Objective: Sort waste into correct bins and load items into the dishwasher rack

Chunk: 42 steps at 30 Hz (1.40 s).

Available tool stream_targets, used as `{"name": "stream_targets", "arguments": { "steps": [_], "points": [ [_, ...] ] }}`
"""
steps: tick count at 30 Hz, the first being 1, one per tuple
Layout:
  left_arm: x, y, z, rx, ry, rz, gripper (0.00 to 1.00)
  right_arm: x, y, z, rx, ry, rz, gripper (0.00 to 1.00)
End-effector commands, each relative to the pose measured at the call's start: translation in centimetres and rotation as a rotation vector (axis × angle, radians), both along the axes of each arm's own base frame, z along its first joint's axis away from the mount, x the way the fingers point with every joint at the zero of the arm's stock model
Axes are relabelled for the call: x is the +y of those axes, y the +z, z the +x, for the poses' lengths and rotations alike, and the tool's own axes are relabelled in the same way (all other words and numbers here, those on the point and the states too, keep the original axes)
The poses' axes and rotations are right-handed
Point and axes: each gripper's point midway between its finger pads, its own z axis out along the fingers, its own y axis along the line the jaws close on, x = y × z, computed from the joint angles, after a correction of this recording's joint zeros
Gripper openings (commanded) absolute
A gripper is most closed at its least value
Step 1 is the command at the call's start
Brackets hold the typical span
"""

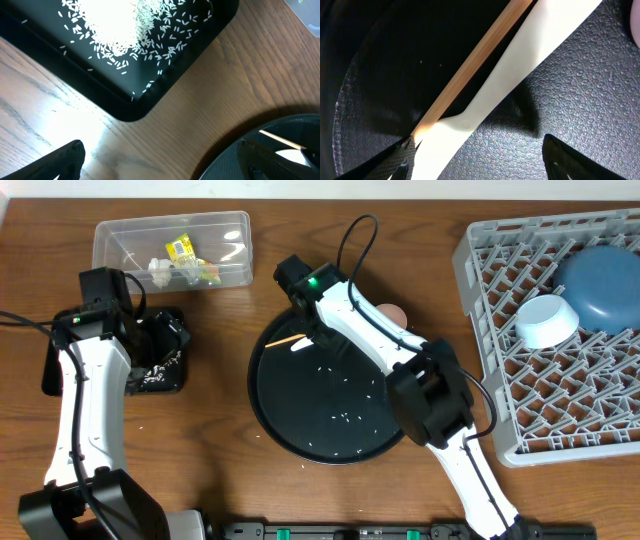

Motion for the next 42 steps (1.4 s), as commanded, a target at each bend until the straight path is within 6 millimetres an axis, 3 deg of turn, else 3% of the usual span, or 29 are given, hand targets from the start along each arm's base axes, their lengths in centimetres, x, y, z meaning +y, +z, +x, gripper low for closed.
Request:
{"name": "stream_targets", "arguments": {
  "steps": [1,17,21,23,33,42],
  "points": [
    [0.4,0.2,0.1,-0.001,0.011,0.015,0.98,-0.3,-2.6,-1.5,0.056,0.019,-0.059,0.76],
    [0.4,0.2,0.1,-0.001,0.011,0.015,0.98,-1.0,-2.5,-2.4,0.104,0.124,-0.095,0.74],
    [0.4,0.2,0.1,-0.001,0.011,0.015,0.98,-1.1,-2.4,-2.5,0.109,0.207,-0.111,0.58],
    [0.4,0.2,0.1,-0.001,0.011,0.015,0.98,-1.5,-2.4,-2.6,0.114,0.211,-0.127,0.57],
    [0.4,0.2,0.1,-0.001,0.011,0.015,0.98,-1.6,-2.3,-2.5,0.111,0.199,-0.131,0.59],
    [0.4,0.2,0.1,-0.001,0.011,0.015,0.98,-1.6,-0.6,-0.3,0.052,0.155,-0.098,0.63]
  ]
}}
